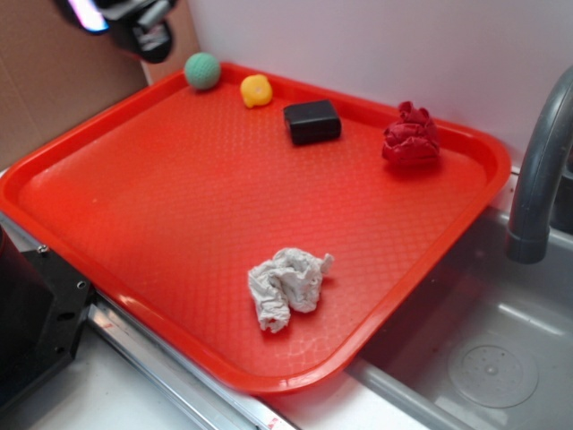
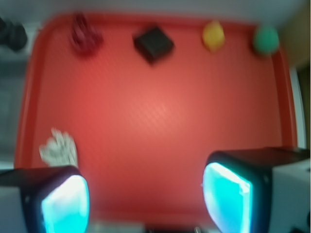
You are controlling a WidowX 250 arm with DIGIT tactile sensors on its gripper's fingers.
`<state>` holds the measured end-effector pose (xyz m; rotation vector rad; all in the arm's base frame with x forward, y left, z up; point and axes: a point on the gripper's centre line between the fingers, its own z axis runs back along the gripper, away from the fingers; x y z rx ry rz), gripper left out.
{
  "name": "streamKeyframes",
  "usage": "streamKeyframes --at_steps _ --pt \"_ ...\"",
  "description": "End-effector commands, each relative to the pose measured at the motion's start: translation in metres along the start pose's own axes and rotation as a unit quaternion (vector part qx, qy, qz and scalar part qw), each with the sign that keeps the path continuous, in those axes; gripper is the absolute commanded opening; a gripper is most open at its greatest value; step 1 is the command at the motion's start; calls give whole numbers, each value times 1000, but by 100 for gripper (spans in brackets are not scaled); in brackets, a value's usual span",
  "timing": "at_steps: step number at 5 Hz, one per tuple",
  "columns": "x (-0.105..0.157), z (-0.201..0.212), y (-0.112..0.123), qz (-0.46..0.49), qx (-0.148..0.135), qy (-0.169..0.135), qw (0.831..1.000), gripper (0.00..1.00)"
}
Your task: Grab the red paper.
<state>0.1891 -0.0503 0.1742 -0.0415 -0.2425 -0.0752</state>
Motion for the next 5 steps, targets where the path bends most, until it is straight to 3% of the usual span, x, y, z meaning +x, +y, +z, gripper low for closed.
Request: streamKeyframes --at_steps 1,3,4,5 --pt "69 -37 -35 -38 -8 -45 998 100" --pt "127 -114 -49 -46 11 -46 998 100" --pt "139 -150 -56 -52 -7 -39 998 100" --pt "139 -188 -62 -53 -2 -17 998 100"
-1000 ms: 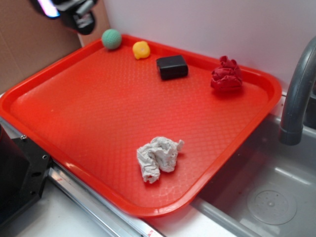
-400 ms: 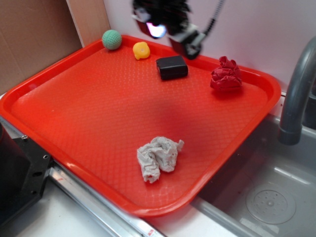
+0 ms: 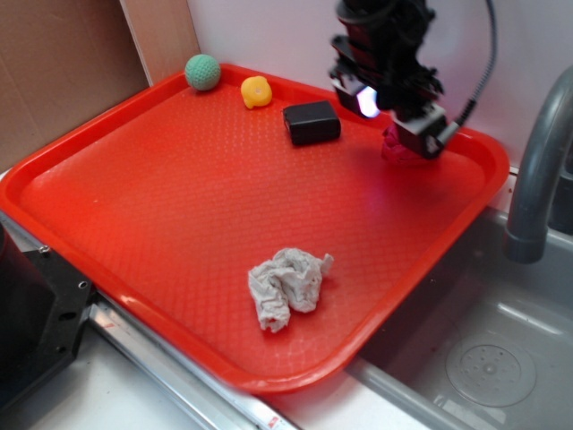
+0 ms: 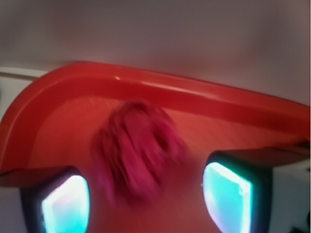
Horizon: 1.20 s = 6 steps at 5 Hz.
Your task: Grab the red paper.
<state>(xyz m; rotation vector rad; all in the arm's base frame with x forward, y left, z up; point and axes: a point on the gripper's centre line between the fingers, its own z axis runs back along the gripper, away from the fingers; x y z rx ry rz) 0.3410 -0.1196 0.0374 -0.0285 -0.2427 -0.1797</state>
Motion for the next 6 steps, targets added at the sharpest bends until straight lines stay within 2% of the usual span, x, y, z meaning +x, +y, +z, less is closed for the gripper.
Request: streamKeyframes --at_steps 1,2,3,4,5,6 --pt "20 -23 -5 3 5 -17 1000 0" --pt "17 -5 4 14 13 -27 999 0" --pt "7 36 18 32 25 -44 998 0" --pt "-12 78 27 45 23 -69 996 0" --pt "-26 105 30 56 15 -74 996 0" --pt "-19 95 23 32 -15 -81 996 100"
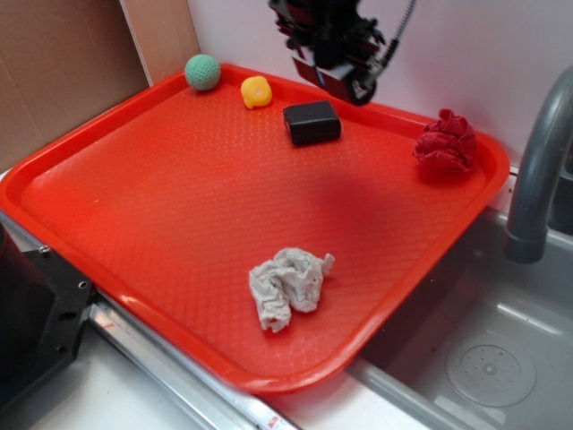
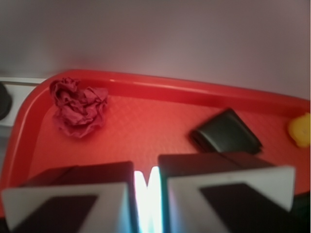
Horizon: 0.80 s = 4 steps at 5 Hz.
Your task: Grab the red paper.
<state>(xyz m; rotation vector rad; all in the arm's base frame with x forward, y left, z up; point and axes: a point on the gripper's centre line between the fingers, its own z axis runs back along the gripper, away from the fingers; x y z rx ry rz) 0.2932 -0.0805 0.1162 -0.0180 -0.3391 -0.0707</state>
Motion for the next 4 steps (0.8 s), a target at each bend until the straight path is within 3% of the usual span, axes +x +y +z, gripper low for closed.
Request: streamKeyframes --at_steps 1,2,3,4 --pt "22 -17 -19 -14 -44 -44 998 100" --pt "30 -37 -31 -20 -92 -38 995 100" --pt "31 -53 -43 -56 -121 -30 991 100" --pt "33 -68 -51 -95 -121 -27 988 100"
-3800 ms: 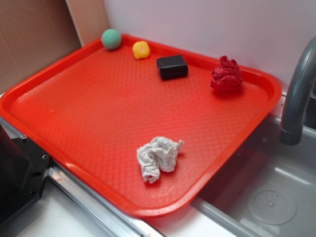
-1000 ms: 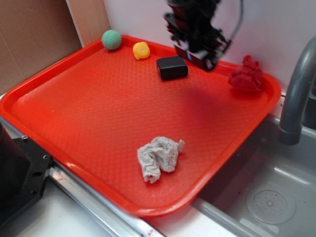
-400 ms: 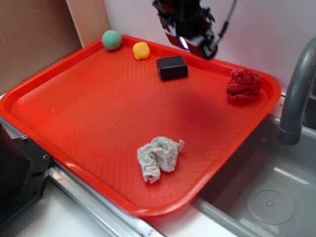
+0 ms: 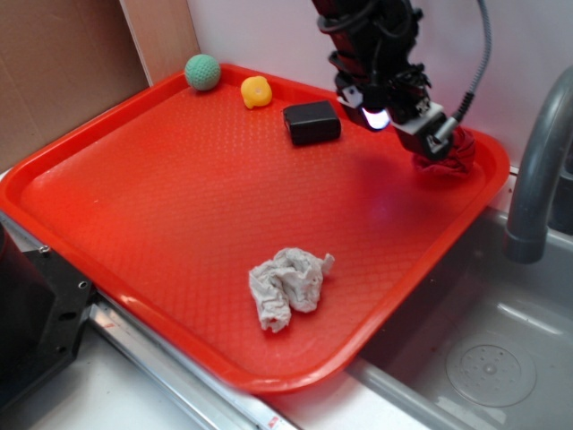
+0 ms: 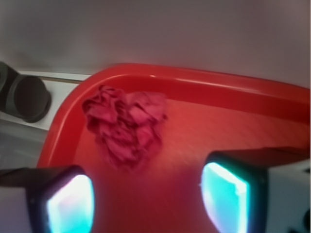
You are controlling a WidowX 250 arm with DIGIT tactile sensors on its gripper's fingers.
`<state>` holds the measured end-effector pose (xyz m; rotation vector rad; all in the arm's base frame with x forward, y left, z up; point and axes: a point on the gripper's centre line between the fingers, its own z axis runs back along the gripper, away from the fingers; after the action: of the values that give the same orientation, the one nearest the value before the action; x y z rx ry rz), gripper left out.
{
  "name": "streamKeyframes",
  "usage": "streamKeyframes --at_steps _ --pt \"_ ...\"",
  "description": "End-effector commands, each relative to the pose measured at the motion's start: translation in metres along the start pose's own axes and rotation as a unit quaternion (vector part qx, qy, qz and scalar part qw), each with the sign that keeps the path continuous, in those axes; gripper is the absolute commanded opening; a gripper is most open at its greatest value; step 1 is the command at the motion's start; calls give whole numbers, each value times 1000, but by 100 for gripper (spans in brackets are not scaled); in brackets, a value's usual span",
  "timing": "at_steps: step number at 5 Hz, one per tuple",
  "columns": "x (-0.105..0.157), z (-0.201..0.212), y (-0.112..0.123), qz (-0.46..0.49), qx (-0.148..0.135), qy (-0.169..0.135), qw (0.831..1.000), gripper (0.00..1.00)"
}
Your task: Grab the red paper.
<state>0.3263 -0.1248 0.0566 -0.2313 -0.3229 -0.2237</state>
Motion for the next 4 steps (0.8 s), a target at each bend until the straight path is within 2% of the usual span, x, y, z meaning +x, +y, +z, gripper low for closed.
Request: streamKeyframes --at_steps 1,2,3,4 --pt "29 -14 -8 -49 8 -31 998 100" --pt "38 -32 -15 -62 7 -35 997 100" --pt "38 -45 -23 -68 -6 -28 997 100" --pt "35 -44 -23 -61 -8 -27 998 0"
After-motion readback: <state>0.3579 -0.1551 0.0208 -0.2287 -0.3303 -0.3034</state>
